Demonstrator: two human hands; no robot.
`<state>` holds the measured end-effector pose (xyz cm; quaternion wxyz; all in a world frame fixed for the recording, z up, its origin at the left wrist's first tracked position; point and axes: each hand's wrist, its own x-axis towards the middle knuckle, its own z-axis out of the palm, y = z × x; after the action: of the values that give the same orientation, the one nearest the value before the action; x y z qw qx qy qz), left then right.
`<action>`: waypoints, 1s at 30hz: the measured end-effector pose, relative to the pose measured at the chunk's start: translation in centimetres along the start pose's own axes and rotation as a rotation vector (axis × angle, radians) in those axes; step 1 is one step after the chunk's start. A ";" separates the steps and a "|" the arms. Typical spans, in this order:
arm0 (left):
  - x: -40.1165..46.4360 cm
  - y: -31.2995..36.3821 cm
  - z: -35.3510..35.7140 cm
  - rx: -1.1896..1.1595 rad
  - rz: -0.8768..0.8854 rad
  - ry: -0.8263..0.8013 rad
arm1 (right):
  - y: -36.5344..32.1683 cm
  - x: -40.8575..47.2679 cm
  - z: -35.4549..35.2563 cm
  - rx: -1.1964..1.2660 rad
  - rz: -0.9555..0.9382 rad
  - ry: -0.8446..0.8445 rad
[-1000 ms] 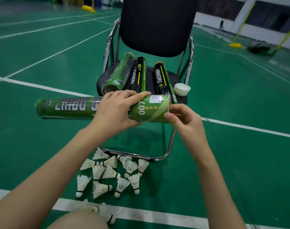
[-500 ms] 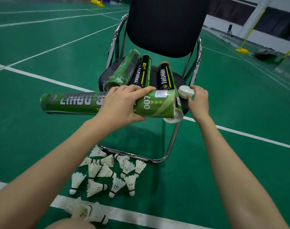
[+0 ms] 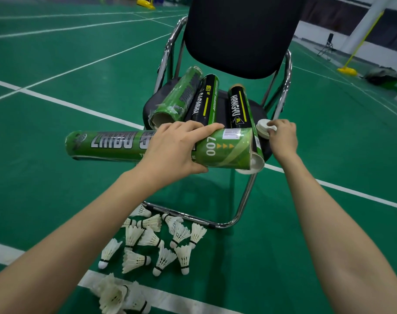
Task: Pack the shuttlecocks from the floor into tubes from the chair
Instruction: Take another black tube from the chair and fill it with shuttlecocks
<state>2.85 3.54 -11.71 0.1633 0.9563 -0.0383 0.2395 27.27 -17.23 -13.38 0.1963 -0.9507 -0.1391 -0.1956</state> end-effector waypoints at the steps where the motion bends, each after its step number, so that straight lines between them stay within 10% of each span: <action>1: 0.0 0.0 0.1 -0.004 0.003 0.003 | 0.0 0.1 0.1 -0.007 0.001 0.009; 15: 0.0 0.7 0.0 -0.019 0.001 -0.010 | -0.7 -0.8 -1.1 0.034 0.015 0.098; 30: -3.4 1.9 -2.6 -0.034 0.005 -0.002 | -11.1 -18.5 -10.2 0.933 0.031 0.160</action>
<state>-1.61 2.54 -10.60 0.1788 0.9536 -0.0450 0.2382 3.89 -15.25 -9.05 0.6153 -0.7450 -0.1824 -0.1819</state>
